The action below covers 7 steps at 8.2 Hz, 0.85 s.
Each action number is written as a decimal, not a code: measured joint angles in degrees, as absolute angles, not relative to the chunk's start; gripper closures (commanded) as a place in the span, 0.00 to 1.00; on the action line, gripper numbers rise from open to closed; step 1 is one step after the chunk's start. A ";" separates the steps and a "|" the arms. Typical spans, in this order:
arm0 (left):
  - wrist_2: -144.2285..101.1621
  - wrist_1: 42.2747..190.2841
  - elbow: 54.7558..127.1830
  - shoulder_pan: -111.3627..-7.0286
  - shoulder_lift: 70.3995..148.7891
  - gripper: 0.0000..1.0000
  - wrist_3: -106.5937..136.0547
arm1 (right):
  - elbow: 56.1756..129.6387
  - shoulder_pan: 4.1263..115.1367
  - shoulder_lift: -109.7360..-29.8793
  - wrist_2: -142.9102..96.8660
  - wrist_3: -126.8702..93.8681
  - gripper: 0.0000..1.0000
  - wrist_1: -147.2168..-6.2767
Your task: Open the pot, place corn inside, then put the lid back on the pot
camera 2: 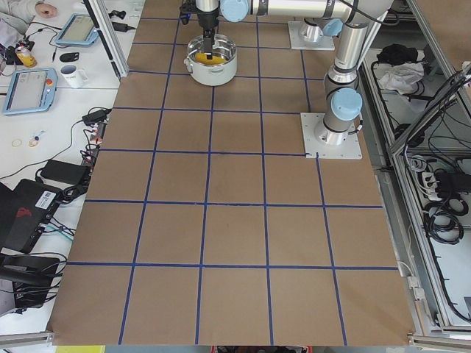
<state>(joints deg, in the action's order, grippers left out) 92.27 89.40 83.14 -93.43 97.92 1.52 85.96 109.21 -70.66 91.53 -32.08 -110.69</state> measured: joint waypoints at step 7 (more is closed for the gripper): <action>92.36 89.47 83.06 -93.43 98.00 0.00 1.58 | 85.89 94.13 -92.70 90.00 -14.63 0.00 -87.26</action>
